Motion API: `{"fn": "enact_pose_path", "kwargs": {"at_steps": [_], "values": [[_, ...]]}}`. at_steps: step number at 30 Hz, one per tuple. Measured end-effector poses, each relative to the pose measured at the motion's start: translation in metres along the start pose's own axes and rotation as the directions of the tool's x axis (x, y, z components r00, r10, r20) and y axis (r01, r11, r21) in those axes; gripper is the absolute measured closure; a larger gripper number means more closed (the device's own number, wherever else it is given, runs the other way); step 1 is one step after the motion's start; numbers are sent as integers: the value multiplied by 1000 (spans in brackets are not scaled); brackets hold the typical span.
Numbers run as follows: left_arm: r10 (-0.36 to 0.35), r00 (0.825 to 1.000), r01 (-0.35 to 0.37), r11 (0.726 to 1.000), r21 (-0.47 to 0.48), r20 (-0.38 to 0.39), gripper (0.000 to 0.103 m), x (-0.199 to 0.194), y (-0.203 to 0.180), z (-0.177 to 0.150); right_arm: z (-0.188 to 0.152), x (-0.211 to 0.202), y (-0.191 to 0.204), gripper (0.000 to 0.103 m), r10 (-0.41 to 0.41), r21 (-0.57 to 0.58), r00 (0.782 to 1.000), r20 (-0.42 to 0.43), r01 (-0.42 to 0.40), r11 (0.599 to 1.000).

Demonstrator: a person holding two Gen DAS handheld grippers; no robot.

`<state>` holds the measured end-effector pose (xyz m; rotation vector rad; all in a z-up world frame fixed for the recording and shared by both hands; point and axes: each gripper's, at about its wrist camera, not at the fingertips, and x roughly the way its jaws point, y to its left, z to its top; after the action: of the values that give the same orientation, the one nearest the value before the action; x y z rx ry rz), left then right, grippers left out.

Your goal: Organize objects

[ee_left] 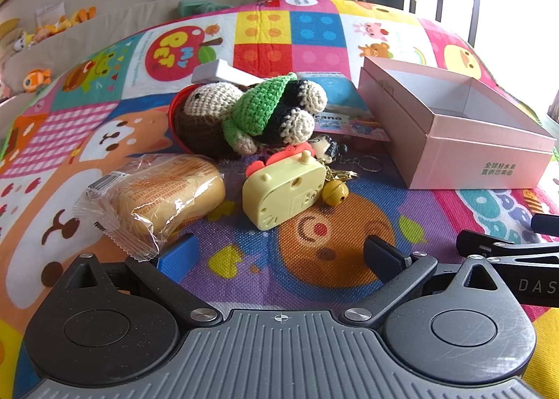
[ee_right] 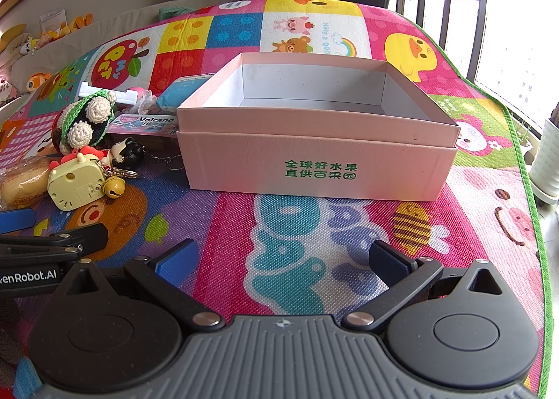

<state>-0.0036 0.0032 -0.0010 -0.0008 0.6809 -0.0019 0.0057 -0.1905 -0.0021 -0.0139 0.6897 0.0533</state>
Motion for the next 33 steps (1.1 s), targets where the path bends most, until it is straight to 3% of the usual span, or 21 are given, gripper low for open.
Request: {"fn": "enact_pose_path", "kwargs": {"at_steps": [33], "values": [[8,1000,-8,1000,11,1,0,-2,2,-2,0,-1,1,0,0,0,1000,0,0,1000]]}}
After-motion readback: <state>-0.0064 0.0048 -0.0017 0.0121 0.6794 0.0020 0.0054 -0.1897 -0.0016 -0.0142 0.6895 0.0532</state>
